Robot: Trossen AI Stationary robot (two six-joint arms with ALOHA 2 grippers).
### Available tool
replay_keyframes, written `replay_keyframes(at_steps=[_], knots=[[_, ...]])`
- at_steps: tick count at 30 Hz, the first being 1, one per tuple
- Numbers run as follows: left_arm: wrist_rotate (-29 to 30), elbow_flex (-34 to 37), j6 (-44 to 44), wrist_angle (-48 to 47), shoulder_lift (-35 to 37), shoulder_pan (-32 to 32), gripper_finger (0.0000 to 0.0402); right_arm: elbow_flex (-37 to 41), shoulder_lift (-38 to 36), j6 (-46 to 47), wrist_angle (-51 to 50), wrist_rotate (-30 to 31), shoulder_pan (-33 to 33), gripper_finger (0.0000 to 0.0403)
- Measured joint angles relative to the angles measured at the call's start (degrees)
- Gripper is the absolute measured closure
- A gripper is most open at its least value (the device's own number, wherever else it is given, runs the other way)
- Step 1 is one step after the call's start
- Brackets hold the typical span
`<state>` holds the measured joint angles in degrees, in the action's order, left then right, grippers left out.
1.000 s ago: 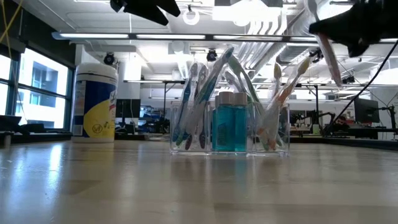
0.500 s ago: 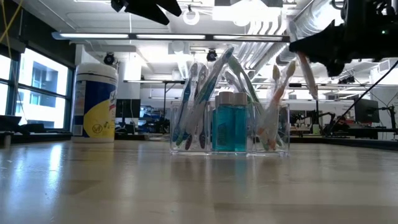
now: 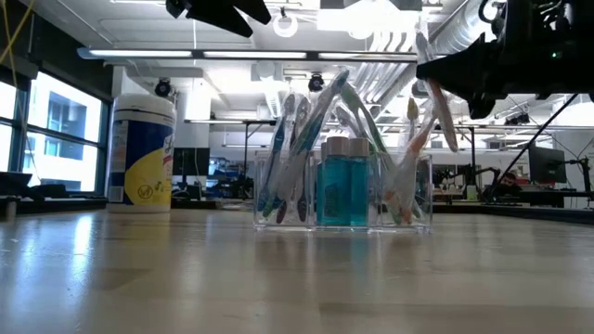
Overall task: Pick & Place toothbrushing station
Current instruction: Put the orange toothbrush into the transparent organizer
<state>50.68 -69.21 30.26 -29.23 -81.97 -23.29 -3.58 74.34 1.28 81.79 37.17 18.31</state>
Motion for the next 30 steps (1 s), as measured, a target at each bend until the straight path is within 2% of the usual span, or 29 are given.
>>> replay_keyframes(at_steps=[8, 15, 30], knots=[[0.0, 0.0, 0.0, 0.0, 0.0, 0.0, 0.0151, -3.0, 4.7, -1.5, 0.4, -0.1, 0.0, 0.0384], [-0.1, 0.0, 0.0, 0.0, 0.0, 0.0, 0.0151, -4.8, 7.3, -2.5, 1.7, -2.8, -0.1, 0.0384], [-0.1, 0.0, -0.1, 1.5, 0.0, -1.2, 0.0151, -7.9, 7.7, -3.0, 2.0, -8.5, -0.8, 0.0384]])
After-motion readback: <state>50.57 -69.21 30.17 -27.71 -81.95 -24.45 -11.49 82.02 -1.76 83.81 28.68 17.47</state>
